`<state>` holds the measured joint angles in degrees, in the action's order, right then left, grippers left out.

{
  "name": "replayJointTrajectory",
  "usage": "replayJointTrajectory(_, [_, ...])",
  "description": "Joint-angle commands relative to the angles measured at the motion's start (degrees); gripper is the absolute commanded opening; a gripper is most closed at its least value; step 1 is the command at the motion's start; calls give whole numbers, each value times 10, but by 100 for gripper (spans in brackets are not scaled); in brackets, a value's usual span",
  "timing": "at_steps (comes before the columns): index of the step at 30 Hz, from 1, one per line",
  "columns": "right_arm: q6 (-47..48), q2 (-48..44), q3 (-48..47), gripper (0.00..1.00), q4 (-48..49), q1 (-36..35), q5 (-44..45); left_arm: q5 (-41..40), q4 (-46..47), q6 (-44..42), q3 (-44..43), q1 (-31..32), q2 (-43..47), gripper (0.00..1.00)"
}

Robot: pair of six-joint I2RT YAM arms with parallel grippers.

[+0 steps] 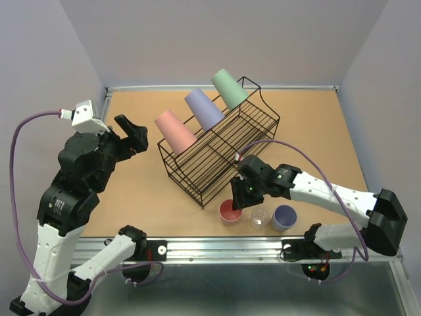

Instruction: Load the cups into the dish rack

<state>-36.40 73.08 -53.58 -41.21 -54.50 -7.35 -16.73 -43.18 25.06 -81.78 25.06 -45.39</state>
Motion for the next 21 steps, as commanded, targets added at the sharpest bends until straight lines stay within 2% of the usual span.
replayJointTrajectory(1, [-18,7,15,46,42,-14,6,12,14,18,10,3,13,99])
replayJointTrajectory(5, [-30,13,27,32,57,-23,6,17,8,20,14,2,24,99])
replayJointTrajectory(9, [-43,16,24,11,60,-32,15,19,-1,5,8,3,32,99])
replayJointTrajectory(12, [-64,2,16,0,58,-32,32,23,-8,-16,-12,3,28,99])
replayJointTrajectory(15, [-96,-31,2,0,44,-33,64,32,-23,-37,-54,2,11,99])
replayJointTrajectory(21, [-187,-110,-104,0,3,-32,142,100,-59,-63,-169,3,-30,99])
